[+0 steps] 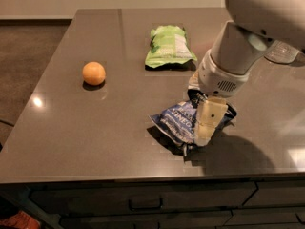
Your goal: Move blue chip bag near orange
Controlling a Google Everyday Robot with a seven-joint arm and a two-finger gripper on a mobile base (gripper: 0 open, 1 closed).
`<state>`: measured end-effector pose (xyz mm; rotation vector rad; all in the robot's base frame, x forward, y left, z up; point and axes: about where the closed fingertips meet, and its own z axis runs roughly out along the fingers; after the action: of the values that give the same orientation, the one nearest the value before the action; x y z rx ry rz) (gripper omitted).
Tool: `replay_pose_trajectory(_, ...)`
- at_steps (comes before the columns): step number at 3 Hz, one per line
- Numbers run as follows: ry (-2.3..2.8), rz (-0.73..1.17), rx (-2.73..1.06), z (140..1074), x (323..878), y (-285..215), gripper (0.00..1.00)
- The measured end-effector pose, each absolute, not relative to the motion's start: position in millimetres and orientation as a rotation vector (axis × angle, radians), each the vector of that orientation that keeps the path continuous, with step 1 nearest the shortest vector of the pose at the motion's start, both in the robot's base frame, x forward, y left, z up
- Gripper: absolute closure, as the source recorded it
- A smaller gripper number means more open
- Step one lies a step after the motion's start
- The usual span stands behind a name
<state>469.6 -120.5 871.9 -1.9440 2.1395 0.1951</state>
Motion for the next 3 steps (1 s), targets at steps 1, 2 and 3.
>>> replay_pose_trajectory(1,2.141,0.208,-1.970,864,471,-112,0.16)
replay_pose_trajectory(2,2.146,0.214,-1.989,864,475,-101,0.47)
replay_pose_trajectory(3,2.139,0.211,-2.000,869,478,-92,0.70)
